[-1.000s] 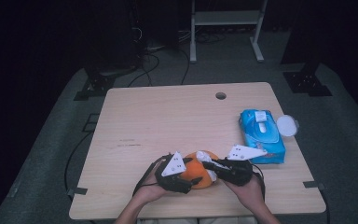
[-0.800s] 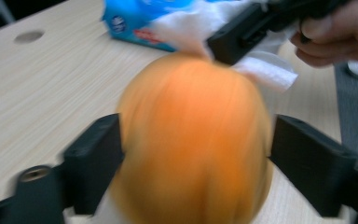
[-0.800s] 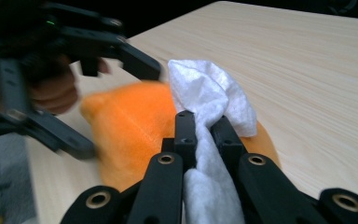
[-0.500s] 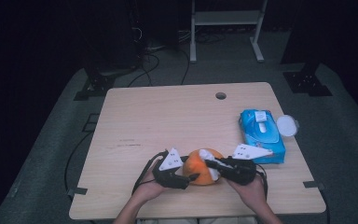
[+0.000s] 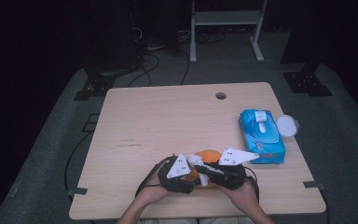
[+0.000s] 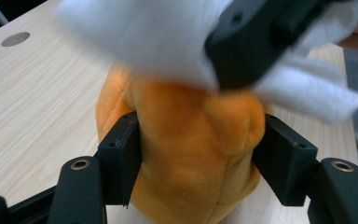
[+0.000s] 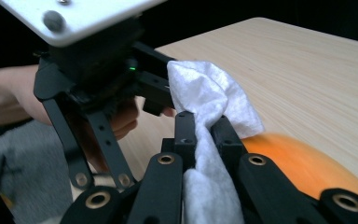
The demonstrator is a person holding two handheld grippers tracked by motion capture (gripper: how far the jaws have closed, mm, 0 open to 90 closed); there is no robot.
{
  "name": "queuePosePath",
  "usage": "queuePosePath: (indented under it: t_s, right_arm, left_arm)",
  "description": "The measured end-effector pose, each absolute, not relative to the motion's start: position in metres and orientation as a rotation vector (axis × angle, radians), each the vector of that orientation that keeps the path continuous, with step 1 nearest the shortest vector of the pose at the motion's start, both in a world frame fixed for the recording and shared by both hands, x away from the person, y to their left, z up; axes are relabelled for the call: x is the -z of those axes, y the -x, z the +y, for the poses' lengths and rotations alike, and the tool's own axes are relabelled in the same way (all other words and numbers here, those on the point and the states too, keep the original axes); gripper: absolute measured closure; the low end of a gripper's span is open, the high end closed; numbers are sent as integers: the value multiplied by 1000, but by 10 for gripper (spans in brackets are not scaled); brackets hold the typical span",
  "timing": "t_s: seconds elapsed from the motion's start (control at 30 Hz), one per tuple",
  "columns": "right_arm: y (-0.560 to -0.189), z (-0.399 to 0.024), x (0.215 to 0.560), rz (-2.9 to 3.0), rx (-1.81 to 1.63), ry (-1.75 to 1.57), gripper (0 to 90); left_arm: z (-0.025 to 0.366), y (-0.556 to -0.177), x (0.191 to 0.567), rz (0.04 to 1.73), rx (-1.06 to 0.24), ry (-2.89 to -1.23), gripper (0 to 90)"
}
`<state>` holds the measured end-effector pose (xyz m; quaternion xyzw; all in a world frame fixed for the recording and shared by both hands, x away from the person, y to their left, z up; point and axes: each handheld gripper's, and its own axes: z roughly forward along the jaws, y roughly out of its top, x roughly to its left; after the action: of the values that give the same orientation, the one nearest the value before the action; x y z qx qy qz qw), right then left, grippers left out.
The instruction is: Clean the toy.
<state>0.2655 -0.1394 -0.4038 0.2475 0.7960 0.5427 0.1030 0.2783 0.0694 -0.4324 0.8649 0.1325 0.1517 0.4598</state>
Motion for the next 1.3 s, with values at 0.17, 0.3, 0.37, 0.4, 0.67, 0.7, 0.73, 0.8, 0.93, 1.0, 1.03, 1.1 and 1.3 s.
queuePosePath:
  t_s: [0.17, 0.3, 0.37, 0.4, 0.67, 0.7, 0.73, 0.8, 0.93, 1.0, 1.03, 1.1, 1.3]
  right_arm:
    - [-273, -152, 403, 2305, -1563, -779, 825]
    - [-282, -177, 408, 2252, -1549, -895, 825]
    - [-282, -180, 409, 2249, -1549, -912, 825]
    - [-281, -177, 410, 2250, -1556, -909, 825]
    - [-279, -168, 408, 2296, -1582, -830, 824]
    - [-280, -172, 409, 2292, -1558, -844, 824]
    - [-281, -177, 411, 2284, -1533, -860, 824]
    - [-285, -188, 417, 2283, -1526, -918, 824]
    - [-283, -184, 415, 2281, -1580, -917, 824]
    - [-278, -174, 412, 2307, -1611, -859, 824]
    - [-276, -169, 412, 2317, -1592, -830, 824]
    - [-277, -168, 413, 2328, -1574, -821, 824]
    - [-286, -184, 420, 2337, -1574, -917, 822]
  left_arm:
    - [76, -280, 434, 341, -352, -2115, 373]
    - [81, -285, 435, 362, -306, -2093, 365]
    - [83, -289, 431, 397, -224, -2063, 297]
    - [84, -291, 429, 431, -194, -2029, 248]
    - [96, -296, 430, 466, -223, -2024, 376]
    - [99, -298, 431, 476, -210, -2019, 382]
    - [103, -300, 432, 496, -190, -2009, 383]
    - [107, -302, 434, 501, -176, -2005, 386]
    - [105, -302, 434, 502, -191, -2020, 387]
    - [106, -302, 435, 497, -192, -2018, 388]
    - [107, -302, 435, 492, -195, -2024, 389]
    - [110, -303, 435, 491, -180, -2021, 391]
    - [107, -308, 429, 553, -77, -1985, 272]
